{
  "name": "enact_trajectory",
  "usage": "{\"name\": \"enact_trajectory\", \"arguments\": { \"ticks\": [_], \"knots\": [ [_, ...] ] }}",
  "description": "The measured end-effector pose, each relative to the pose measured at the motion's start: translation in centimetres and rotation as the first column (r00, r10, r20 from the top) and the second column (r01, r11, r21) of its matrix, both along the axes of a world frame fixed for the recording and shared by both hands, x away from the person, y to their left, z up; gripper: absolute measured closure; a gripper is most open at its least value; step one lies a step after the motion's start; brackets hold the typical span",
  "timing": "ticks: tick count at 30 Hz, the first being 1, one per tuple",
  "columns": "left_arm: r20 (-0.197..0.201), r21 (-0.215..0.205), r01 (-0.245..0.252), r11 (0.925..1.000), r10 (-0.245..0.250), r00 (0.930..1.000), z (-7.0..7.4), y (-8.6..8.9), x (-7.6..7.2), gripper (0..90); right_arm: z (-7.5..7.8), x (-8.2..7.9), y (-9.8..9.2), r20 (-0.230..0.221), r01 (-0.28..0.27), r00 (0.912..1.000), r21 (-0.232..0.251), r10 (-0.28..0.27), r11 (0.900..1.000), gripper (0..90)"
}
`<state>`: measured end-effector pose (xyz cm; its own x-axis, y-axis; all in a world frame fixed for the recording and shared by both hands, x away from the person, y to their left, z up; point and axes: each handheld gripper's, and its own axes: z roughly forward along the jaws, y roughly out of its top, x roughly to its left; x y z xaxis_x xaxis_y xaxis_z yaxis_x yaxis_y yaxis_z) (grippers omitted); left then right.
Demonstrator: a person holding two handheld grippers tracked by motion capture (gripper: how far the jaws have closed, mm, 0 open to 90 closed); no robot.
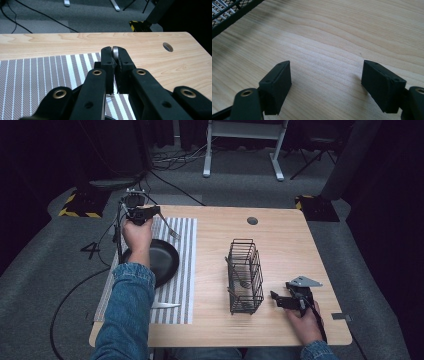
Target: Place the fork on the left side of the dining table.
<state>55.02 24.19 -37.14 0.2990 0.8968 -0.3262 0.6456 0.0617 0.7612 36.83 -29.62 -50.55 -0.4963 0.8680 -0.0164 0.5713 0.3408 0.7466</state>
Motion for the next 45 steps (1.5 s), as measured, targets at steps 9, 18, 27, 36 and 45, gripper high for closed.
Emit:
{"name": "enact_trajectory", "arguments": {
  "ticks": [9,18,27,36,45],
  "knots": [
    [-0.018,-0.013,-0.005,0.9999,0.005,0.9998,-0.7,0.6,0.1,86.1,0.0,0.0,0.0,0.000,0.000,1.0000,0.000,0.000,1.000,24.2],
    [-0.034,0.006,-0.008,1.0000,0.008,0.9994,-1.0,1.5,0.2,79.6,0.0,0.0,0.0,0.000,0.000,1.0000,0.000,0.000,1.000,24.2],
    [-0.060,0.000,-0.030,0.9995,0.030,0.9977,-2.1,3.3,0.1,74.9,0.0,0.0,0.0,0.000,0.000,1.0000,0.000,0.000,1.000,24.2],
    [-0.069,0.010,-0.033,0.9994,0.033,0.9971,-2.6,4.6,0.5,73.6,0.0,0.0,0.0,0.000,0.004,1.0000,-0.001,-0.004,1.000,24.2],
    [-0.093,0.009,-0.030,0.9995,0.030,0.9952,-3.6,5.9,0.8,72.9,0.0,0.0,0.1,0.000,0.012,0.9999,-0.001,-0.012,1.000,23.8]
  ]
}}
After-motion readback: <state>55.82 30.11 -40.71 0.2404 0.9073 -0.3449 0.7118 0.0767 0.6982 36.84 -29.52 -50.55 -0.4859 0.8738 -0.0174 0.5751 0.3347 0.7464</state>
